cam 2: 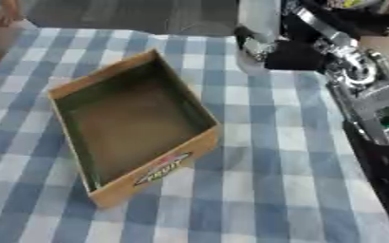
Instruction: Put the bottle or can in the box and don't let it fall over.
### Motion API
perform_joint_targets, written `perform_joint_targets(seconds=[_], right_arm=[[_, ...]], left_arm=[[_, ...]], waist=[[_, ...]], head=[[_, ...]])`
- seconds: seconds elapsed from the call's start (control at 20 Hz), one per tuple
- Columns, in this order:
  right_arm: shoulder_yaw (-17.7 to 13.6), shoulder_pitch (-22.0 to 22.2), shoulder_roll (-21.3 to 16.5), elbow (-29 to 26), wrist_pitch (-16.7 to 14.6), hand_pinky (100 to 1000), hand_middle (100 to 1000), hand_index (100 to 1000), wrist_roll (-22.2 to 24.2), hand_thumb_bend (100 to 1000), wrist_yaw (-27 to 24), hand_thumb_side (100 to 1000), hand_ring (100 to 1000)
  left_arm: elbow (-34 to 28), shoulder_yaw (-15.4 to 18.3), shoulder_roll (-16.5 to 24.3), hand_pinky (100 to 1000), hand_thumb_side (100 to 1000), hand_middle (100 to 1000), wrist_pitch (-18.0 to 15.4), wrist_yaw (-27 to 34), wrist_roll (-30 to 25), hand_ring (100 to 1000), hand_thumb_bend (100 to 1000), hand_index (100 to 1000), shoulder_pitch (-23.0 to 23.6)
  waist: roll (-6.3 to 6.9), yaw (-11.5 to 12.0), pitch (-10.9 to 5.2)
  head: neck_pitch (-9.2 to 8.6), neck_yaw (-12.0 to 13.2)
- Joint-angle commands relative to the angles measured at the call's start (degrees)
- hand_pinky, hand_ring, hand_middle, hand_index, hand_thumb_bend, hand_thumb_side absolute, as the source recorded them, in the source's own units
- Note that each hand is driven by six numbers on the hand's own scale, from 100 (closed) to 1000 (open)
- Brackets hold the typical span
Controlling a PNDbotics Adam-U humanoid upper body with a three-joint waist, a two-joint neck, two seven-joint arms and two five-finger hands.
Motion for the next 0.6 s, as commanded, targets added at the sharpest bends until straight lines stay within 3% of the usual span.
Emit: perform_joint_targets(seconds=[0.05, 0.6], right_arm=[[0.7, -2.3, 1.0, 2.1, -0.3, 971, 1000, 423, 0.2, 100, 1.8, 297, 1000], [3.5, -6.4, 6.8, 9.2, -0.6, 965, 1000, 426, -1.0, 100, 5.5, 296, 1000]], left_arm=[[-1.1, 0.8, 1.8, 1000, 717, 892, 0.2, 0.3, 1.2, 631, 100, 949, -0.6], [-1.6, 1.7, 1.8, 1000, 718, 892, 0.9, 1.1, 4.7, 630, 100, 949, -1.4]], waist=[[-0.12, 0.8, -1.61], [-1.34, 4.1, -0.97]], head=[[-0.13, -0.9], [-0.64, -3.4]])
